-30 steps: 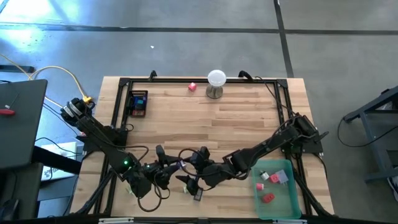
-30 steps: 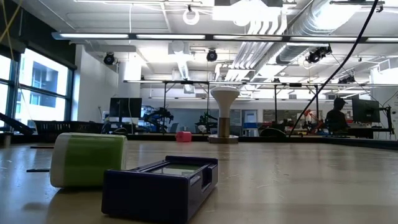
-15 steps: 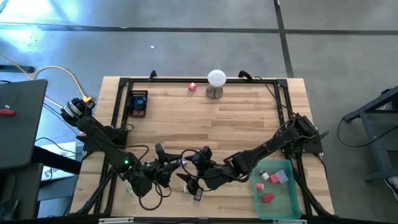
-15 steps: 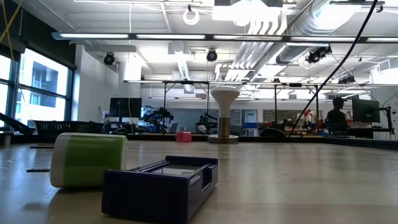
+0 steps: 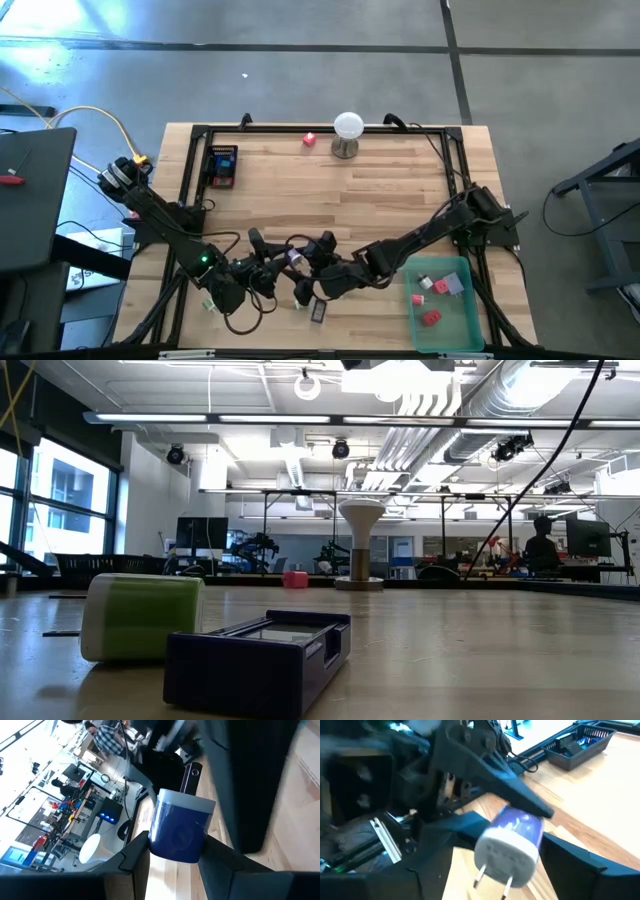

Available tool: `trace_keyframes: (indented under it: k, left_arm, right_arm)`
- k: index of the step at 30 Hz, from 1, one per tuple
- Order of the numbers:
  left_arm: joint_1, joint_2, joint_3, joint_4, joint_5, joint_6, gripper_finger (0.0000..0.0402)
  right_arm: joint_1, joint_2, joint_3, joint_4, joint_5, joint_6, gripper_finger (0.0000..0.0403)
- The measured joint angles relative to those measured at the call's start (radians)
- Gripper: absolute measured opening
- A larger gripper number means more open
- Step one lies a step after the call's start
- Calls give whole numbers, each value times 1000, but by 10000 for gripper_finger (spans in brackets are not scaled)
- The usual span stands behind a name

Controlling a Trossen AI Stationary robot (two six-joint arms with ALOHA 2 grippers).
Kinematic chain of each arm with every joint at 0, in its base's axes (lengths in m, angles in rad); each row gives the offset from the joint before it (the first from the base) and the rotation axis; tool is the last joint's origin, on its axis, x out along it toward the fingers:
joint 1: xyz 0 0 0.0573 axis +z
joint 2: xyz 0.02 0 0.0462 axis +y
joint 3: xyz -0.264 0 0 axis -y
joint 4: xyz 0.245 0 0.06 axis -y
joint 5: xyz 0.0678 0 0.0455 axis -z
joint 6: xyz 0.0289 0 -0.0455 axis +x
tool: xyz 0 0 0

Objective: Pick & Place Office items
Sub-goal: Put the blue charger adapter into the green bin

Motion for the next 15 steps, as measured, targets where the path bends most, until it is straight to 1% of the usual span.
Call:
trace_keyframes:
  k: [10, 15]
  left_arm:
    - [2, 0, 0, 0, 7, -8, 129]
    - [2, 0, 0, 0, 28, -29, 129]
  right_arm:
    - [0, -3, 2, -3, 9, -1, 224]
    - [1, -3, 2, -14, 8, -3, 185]
